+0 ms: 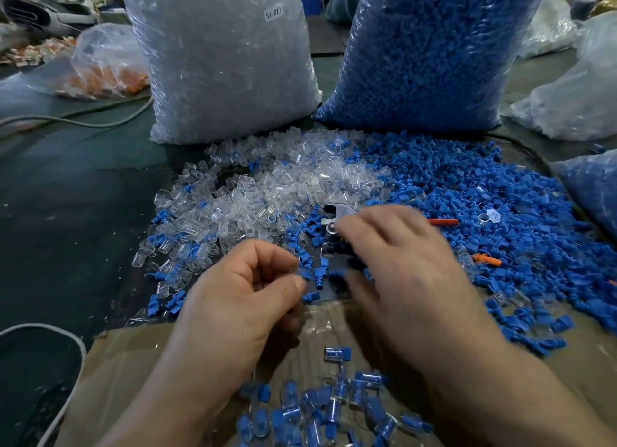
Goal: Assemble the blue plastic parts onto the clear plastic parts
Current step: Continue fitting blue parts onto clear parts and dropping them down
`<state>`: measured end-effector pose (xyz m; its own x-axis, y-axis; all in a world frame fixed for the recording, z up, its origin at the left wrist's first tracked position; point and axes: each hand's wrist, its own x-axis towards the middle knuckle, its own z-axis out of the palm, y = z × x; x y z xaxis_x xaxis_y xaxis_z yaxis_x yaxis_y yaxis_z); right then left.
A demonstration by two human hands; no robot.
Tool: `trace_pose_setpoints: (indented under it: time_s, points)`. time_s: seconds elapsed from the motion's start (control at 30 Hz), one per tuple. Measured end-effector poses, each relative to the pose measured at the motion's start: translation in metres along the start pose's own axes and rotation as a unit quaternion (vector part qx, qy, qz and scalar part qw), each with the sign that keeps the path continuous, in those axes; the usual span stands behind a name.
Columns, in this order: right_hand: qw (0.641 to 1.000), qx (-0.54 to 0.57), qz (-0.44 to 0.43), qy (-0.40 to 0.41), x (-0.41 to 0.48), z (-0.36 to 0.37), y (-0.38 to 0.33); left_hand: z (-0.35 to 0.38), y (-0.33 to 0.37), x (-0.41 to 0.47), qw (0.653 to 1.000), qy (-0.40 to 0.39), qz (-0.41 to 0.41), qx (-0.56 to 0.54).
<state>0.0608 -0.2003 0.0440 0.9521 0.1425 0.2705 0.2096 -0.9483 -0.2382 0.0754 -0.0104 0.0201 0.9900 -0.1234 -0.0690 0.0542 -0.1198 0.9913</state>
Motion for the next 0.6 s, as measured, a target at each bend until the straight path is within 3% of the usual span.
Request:
trace_pose_setpoints:
  time_s: [0.07,0.13,0.33,0.6]
  points:
    - [0.993,-0.065,0.082,-0.062,0.005,0.0,0.018,-0.001,-0.001,0.001,1.0,-0.001,-0.005,-0.011]
    - [0.985,-0.096,0.107,-0.097,0.008,0.003,0.031,0.0,0.0,0.001,0.999,-0.006,-0.017,-0.047]
    - [0.984,-0.115,0.102,-0.094,0.013,0.003,0.039,-0.007,0.004,0.006,0.987,-0.028,-0.066,-0.146]
    - [0.987,-0.089,0.099,-0.09,0.02,-0.001,0.038,-0.005,0.013,0.004,0.984,-0.039,-0.093,-0.144]
